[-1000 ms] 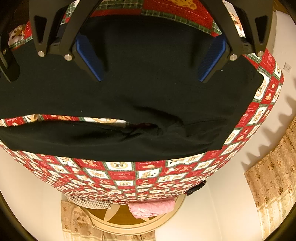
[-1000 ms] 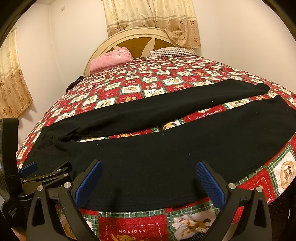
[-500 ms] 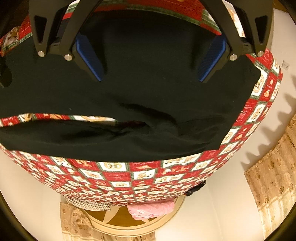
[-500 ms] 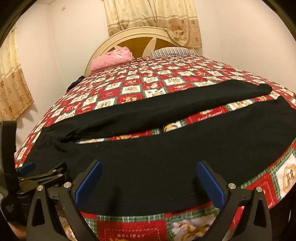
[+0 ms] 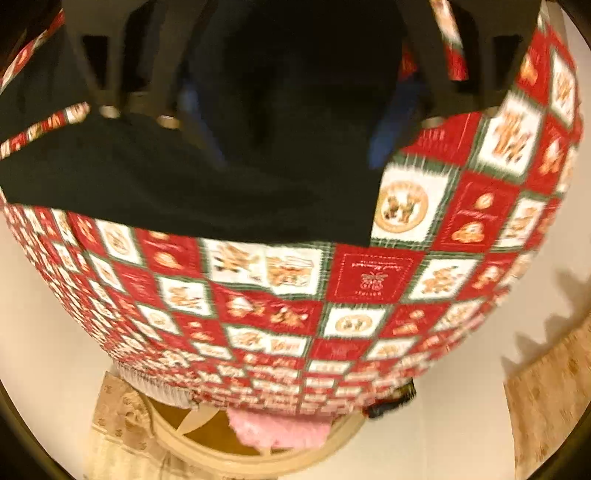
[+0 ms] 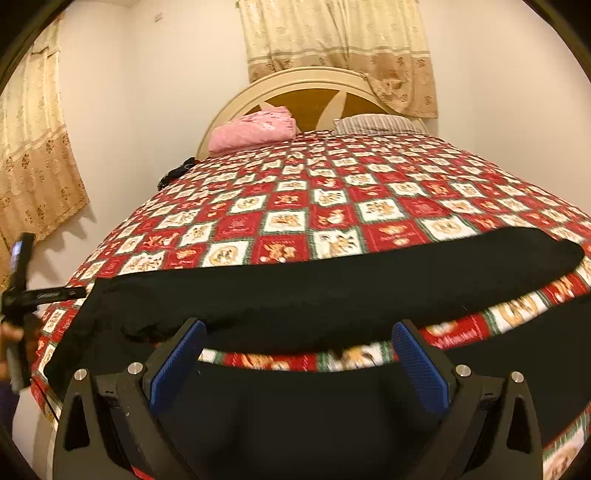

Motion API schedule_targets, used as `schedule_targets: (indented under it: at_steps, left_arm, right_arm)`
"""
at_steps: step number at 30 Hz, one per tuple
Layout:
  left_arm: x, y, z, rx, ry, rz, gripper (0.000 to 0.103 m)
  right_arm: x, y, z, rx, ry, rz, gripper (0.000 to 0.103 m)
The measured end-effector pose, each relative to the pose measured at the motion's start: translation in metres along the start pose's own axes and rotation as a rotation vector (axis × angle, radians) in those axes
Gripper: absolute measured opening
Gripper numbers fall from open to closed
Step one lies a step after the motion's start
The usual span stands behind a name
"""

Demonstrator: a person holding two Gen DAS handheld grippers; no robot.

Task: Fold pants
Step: 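Grasp the black pants' waistband edge with the left and right grippers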

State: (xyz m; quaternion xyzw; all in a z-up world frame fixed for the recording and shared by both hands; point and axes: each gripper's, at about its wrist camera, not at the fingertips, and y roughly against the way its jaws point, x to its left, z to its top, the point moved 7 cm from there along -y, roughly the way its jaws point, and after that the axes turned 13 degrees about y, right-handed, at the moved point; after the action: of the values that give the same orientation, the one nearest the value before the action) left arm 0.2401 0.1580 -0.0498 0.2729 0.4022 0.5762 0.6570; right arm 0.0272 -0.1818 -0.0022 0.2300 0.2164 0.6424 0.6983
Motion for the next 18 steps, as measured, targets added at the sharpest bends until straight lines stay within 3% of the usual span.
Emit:
schedule_targets:
  at_steps: [3, 9, 13, 18]
  left_arm:
    - [0.008, -0.031, 0.010, 0.056, 0.020, 0.009, 0.062]
    - [0.017, -0.056, 0.023, 0.101, 0.040, 0.024, 0.062]
    - [0.022, -0.064, 0.031, 0.136, 0.063, -0.012, 0.062]
    - [0.018, -0.069, 0.033, 0.134, 0.001, 0.000, 0.062]
  right_arm:
    - [0.009, -0.014, 0.006, 0.034, 0.027, 0.049, 0.101]
    - [0.018, -0.041, 0.026, 0.059, 0.164, 0.079, 0.100]
    - [0.021, -0.070, 0.045, 0.082, 0.326, 0.090, 0.084]
    - [0.010, -0.124, 0.060, 0.182, 0.339, 0.191, 0.084]
